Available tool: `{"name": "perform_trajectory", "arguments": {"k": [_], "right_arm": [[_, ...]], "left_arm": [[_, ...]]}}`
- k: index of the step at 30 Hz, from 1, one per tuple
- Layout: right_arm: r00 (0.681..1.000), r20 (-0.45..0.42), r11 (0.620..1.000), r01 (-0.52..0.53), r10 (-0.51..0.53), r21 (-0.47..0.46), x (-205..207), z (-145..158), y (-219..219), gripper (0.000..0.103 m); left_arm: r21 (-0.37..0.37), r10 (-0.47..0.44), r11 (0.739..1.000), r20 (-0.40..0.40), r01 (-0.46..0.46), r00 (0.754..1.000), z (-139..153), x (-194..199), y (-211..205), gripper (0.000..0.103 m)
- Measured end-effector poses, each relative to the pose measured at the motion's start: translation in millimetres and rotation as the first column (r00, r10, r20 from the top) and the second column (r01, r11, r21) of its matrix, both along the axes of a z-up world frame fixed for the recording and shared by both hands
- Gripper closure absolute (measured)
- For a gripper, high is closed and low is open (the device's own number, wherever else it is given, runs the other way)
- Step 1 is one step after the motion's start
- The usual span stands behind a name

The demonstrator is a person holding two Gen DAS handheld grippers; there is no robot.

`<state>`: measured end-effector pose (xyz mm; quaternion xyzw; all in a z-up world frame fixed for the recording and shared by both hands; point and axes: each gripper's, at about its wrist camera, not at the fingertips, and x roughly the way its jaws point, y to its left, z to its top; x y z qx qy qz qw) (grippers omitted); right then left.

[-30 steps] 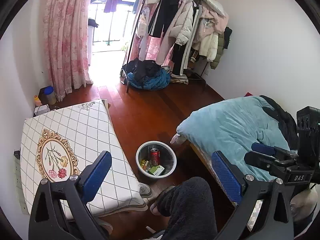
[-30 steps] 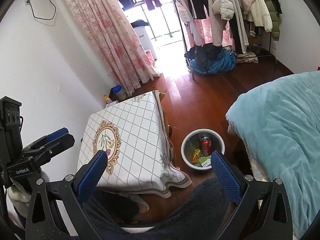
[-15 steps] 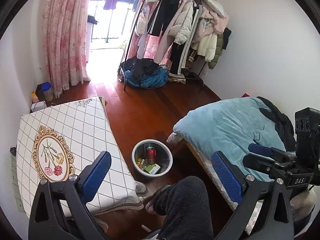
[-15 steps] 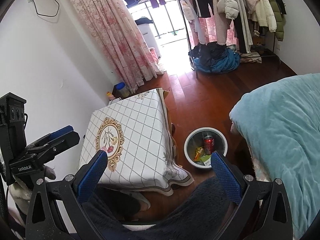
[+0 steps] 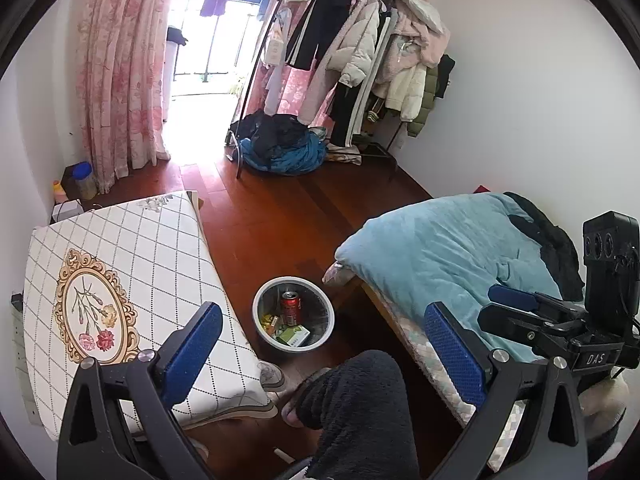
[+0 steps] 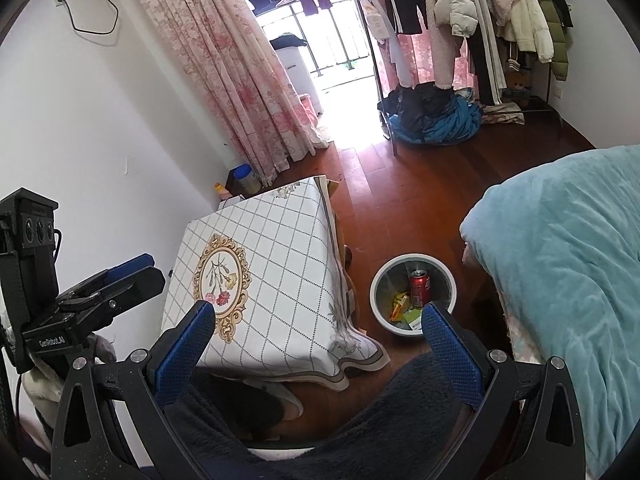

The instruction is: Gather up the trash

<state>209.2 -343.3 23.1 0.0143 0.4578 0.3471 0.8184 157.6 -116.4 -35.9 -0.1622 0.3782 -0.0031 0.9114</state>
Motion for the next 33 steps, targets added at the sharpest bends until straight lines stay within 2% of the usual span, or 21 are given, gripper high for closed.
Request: {"name": "perform_trajectory", "arguments": {"k": [33], "right_arm": [[1.000, 0.007, 1.000, -0.013, 0.013, 0.002, -0.8, 3.6, -2.3, 0.000]], "left_arm": [[-0.013, -0.012, 1.000, 0.012, 0.013, 1.000, 5.4, -2.7, -2.8, 0.000]]}}
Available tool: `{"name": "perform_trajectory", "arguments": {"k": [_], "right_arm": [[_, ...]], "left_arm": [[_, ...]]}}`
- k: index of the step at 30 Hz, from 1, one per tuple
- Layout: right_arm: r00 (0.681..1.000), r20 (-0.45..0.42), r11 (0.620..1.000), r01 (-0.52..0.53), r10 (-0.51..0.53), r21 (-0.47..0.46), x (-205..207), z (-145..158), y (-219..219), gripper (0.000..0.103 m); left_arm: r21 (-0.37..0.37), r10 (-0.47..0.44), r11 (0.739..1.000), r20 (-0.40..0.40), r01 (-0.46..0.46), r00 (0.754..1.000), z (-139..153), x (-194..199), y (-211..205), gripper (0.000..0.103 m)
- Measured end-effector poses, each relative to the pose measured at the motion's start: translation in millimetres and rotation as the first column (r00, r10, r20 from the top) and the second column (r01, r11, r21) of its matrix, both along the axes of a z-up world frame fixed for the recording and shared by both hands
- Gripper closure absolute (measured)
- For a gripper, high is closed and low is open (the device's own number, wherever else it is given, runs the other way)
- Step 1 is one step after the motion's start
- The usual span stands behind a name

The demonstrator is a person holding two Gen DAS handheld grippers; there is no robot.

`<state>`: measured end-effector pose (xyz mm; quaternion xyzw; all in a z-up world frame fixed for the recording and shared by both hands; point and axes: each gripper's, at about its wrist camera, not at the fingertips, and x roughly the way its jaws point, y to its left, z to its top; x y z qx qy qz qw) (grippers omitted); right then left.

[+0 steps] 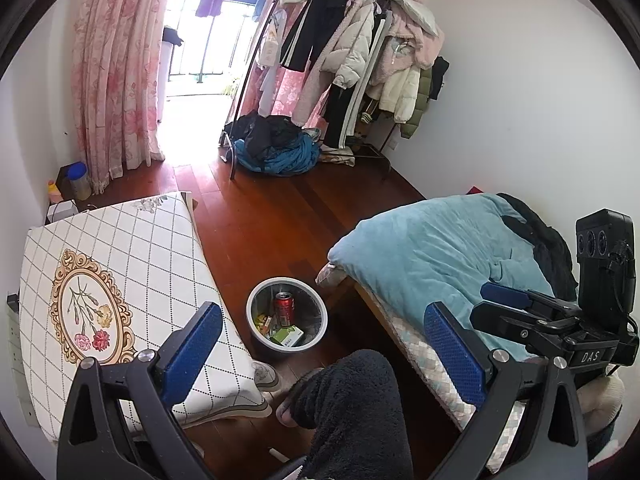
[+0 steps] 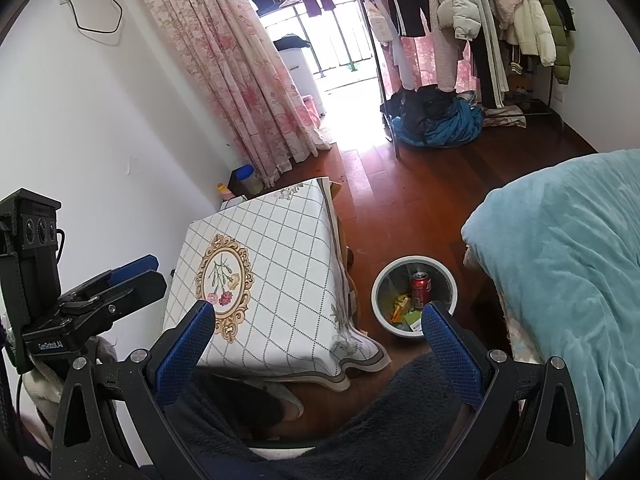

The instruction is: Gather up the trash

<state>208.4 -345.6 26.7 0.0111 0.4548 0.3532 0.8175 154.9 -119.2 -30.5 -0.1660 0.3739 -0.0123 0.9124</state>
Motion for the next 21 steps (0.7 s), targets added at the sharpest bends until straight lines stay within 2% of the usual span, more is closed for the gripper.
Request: {"name": "perform_trajectory", "arguments": {"k": [21], "right_arm": [[1.000, -0.002, 1.000, -0.003, 0.003, -0.006, 0.0, 2.4, 0.8, 0.000]], "left_arm": [[-0.011, -0.006, 1.000, 0.004, 0.006, 1.000, -0.4, -0.1, 2.8, 0.000]]}}
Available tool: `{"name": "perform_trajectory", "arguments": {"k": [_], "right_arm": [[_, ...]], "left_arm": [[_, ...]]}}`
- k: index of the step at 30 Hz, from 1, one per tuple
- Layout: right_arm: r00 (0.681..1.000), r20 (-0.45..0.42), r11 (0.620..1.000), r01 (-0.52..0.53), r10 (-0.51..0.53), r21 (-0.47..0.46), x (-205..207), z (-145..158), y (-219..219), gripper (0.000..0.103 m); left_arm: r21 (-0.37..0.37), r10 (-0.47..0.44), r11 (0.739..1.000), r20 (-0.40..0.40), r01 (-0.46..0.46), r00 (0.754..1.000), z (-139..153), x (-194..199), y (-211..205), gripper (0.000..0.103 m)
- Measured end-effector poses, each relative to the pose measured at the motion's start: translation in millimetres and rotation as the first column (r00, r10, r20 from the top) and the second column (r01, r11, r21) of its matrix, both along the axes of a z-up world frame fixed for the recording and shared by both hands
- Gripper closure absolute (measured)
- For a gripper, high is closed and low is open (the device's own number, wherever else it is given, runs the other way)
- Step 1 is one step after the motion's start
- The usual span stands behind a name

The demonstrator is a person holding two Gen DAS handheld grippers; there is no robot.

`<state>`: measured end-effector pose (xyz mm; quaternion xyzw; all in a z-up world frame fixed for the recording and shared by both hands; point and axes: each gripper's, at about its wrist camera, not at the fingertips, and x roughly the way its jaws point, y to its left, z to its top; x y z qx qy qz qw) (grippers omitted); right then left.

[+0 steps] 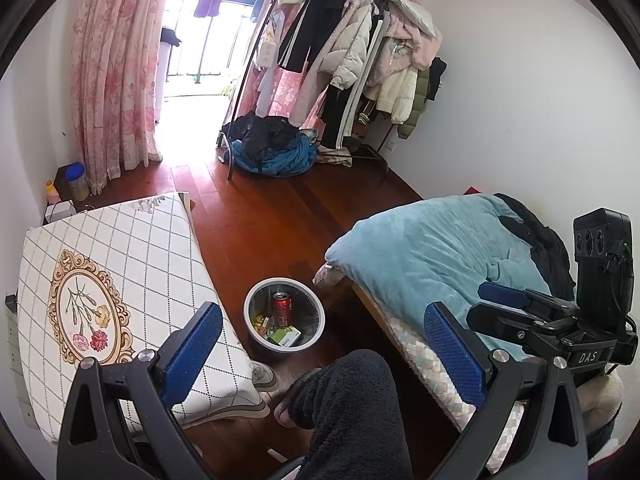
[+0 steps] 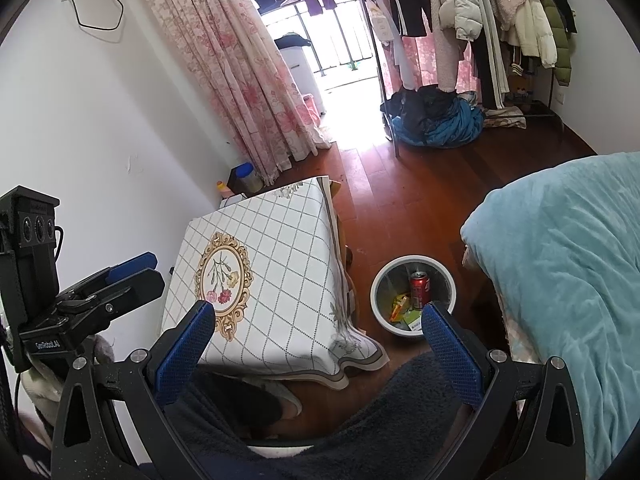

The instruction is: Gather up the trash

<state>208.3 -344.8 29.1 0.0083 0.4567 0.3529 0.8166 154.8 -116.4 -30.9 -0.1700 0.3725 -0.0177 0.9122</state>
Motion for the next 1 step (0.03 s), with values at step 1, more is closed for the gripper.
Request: {"name": "perform_trajectory", "arguments": {"k": [1], "right_arm": [[1.000, 0.001, 1.000, 0.000, 0.000, 0.000, 0.0, 0.1, 0.0, 0.000]], "left_arm": [[-0.001, -0.001, 1.000, -0.001, 0.001, 1.000, 0.1, 0.5, 0.0, 0.000]]}}
